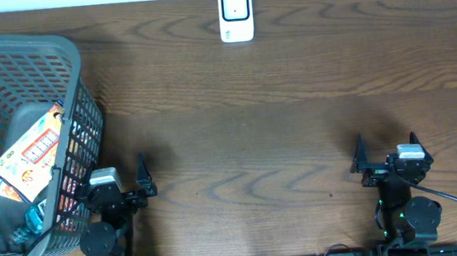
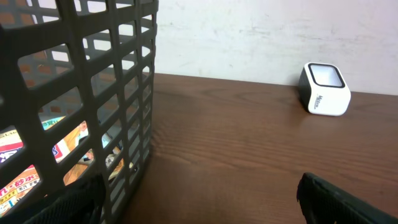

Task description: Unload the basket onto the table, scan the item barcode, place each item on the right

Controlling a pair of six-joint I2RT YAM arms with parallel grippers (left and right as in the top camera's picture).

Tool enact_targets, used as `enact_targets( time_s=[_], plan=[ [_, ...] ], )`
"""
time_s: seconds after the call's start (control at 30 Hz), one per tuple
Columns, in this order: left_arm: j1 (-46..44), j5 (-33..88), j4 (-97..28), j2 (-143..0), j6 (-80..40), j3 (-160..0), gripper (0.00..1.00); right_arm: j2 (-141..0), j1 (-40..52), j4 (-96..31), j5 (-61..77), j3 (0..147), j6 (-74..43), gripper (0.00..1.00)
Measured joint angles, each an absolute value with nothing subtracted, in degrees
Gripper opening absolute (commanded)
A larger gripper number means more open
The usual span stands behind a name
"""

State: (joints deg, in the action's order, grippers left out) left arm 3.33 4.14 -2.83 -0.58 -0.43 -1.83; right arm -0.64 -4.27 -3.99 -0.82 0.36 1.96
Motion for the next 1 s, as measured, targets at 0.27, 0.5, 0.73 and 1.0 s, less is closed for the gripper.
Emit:
enact_targets(
  time_s=[0.27,0.5,0.73,1.0],
  plan=[
    [3.33,4.14,-2.83,-0.58,-0.43,-1.83,0.98,-0.64,-4.27,-3.99,-0.82,0.36,1.96,0.99],
    [3.33,3.90,-1.17,-0.60,-0.12,-1.19,0.98,-0.64,-4.27,-3.99,-0.80,0.36,1.96,0.99],
    [3.33,3.68,-1.69,-0.58,0.03,-1.19,0.98,-0.64,-4.27,-3.99,-0.82,0.36,1.96,0.99],
    [3.33,11.94,0.49,-0.60,-1.37,-1.08,0.98,-0.64,-4.27,-3.99,-0.82,0.36,1.96,0.99]
  ],
)
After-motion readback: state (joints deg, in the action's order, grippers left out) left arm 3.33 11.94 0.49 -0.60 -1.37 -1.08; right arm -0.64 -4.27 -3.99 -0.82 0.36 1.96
